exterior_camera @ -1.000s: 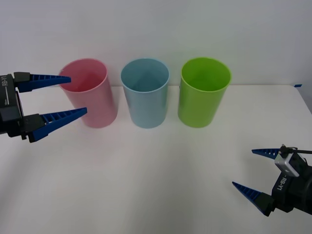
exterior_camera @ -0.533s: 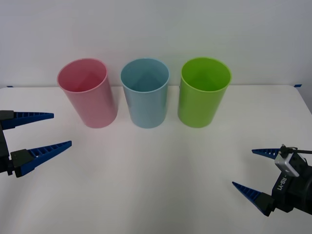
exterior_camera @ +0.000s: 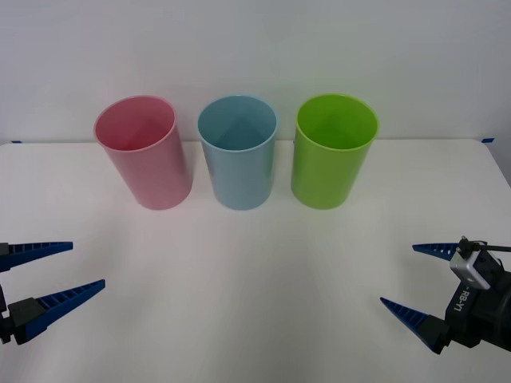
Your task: Put cans in the blue bin and PET bottles in the pink bin and trash in the green bin.
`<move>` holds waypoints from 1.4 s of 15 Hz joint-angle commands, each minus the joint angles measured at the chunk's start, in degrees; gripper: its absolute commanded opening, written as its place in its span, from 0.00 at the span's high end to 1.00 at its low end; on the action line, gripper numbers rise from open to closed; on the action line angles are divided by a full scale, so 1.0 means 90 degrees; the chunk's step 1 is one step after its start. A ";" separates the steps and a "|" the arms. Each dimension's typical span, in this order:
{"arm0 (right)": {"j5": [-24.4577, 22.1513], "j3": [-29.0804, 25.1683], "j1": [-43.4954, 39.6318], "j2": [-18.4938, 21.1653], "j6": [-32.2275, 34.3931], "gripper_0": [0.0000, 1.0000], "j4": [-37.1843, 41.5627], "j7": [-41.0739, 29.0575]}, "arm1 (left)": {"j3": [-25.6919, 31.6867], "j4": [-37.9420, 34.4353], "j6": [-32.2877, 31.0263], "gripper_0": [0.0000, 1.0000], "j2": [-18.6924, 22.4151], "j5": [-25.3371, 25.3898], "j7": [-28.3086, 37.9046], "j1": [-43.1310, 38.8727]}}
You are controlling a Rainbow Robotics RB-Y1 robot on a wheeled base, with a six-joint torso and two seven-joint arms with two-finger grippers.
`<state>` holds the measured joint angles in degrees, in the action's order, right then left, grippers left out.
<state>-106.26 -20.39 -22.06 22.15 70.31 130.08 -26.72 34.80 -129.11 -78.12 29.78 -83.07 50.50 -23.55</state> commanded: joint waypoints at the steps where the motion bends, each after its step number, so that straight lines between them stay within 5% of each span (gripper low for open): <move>1: 0.0000 0.0000 0.0000 0.0000 0.0000 0.00 0.0000 0.0000 | 0.0039 -0.0001 -0.0002 0.00 -0.0145 -0.0018 0.0013 -0.0264; 6: 0.0000 0.0000 0.0000 0.0000 0.0000 0.00 0.0000 0.0000 | 0.0020 -0.0001 -0.0002 0.00 -0.0496 -0.0389 0.0004 -0.0450; 21: 0.0000 0.0000 0.0000 0.0000 0.0000 0.00 0.0000 0.0000 | -0.0010 0.0009 -0.0002 0.00 -0.0496 -0.0477 0.0013 -0.0450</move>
<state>-106.26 -20.39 -22.06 22.15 70.31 130.08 -26.72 34.72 -129.04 -78.14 25.31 -87.37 50.62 -27.60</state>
